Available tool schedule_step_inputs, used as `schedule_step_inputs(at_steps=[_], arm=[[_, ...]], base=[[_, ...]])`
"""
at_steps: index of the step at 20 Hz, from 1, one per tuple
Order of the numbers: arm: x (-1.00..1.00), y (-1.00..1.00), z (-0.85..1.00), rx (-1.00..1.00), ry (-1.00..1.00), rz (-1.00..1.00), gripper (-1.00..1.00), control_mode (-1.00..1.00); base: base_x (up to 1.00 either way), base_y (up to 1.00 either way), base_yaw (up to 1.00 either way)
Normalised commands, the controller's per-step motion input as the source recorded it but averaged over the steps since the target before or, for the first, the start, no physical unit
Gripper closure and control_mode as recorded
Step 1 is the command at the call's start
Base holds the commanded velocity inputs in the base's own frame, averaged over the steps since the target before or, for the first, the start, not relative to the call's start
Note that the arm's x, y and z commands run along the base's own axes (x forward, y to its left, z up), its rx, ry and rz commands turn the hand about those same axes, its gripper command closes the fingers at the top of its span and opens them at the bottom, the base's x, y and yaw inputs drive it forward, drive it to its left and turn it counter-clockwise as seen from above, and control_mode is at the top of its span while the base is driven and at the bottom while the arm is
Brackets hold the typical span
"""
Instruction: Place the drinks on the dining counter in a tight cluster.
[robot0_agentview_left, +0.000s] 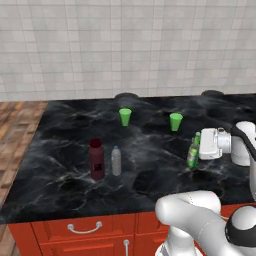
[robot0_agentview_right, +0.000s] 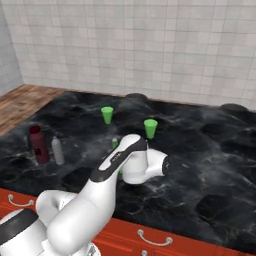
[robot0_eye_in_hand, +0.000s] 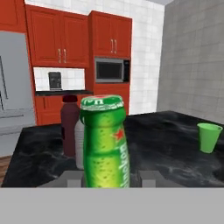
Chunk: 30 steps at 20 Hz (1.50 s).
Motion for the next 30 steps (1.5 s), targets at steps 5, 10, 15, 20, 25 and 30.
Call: schedule_step_inputs(at_steps=[5, 10, 15, 20, 25, 30], arm=[[0.00, 0.00, 0.00, 0.00, 0.00, 0.00, 1.00, 1.00], [0.00, 0.00, 0.00, 0.00, 0.00, 0.00, 1.00, 1.00], [0.24, 0.10, -0.03, 0.02, 0.02, 0.06, 1.00, -1.00], [0.39, 0.22, -0.02, 0.09, 0.00, 0.14, 1.00, -1.00], [0.42, 0.39, -0.14, 0.01, 0.00, 0.11, 1.00, -1.00], [0.32, 0.57, -0.23, 0.00, 0.00, 0.07, 1.00, -1.00]], base=[[0.76, 0.01, 0.15], [0.29, 0.02, 0.04], [0.04, 0.00, 0.00], [0.00, 0.00, 0.00], [0.00, 0.00, 0.00], [0.00, 0.00, 0.00]])
